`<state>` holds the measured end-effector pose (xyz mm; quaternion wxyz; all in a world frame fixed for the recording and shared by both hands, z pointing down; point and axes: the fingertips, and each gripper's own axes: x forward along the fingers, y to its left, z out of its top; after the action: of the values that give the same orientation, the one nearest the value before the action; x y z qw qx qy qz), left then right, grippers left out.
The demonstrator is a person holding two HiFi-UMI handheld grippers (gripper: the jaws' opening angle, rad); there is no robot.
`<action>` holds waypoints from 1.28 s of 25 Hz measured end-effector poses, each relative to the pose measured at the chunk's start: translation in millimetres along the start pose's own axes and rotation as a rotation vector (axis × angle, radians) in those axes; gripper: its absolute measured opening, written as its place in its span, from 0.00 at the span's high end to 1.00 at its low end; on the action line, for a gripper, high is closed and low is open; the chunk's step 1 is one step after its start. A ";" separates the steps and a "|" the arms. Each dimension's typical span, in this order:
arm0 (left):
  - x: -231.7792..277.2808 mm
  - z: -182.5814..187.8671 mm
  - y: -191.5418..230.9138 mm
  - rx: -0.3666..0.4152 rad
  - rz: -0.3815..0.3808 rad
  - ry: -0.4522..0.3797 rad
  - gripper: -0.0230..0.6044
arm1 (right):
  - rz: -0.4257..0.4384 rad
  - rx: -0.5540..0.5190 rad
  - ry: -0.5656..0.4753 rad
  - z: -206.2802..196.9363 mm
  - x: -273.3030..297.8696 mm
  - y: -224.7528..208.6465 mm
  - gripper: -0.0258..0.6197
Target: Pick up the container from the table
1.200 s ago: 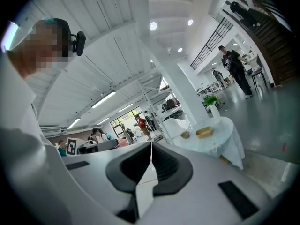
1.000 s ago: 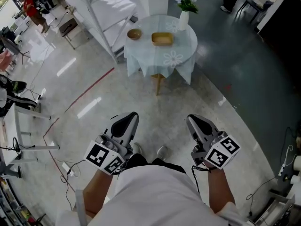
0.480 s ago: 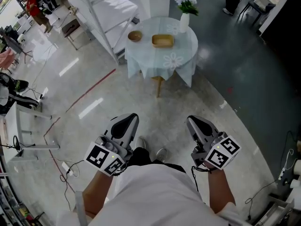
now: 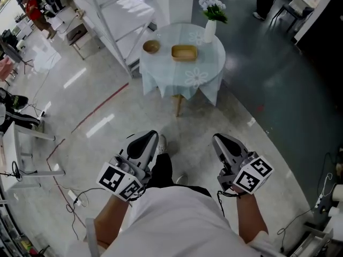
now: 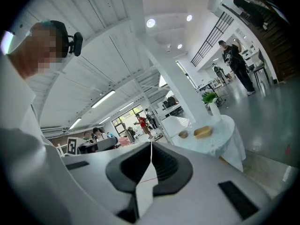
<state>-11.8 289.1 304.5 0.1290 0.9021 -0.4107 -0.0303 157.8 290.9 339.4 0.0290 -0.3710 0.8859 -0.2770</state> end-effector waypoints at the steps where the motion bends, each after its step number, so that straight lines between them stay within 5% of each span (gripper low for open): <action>1: 4.4 -0.1 5.9 -0.003 -0.004 0.002 0.93 | -0.001 0.006 0.002 1.0 6.4 -3.3 0.92; 32: 153.8 32.9 258.6 -0.095 -0.054 0.085 0.93 | -0.099 0.063 0.084 71.2 254.4 -108.1 0.92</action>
<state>-105.1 4.3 347.3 0.1880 0.9063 -0.3783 -0.0147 61.5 24.4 373.9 -0.0101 -0.4015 0.8576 -0.3213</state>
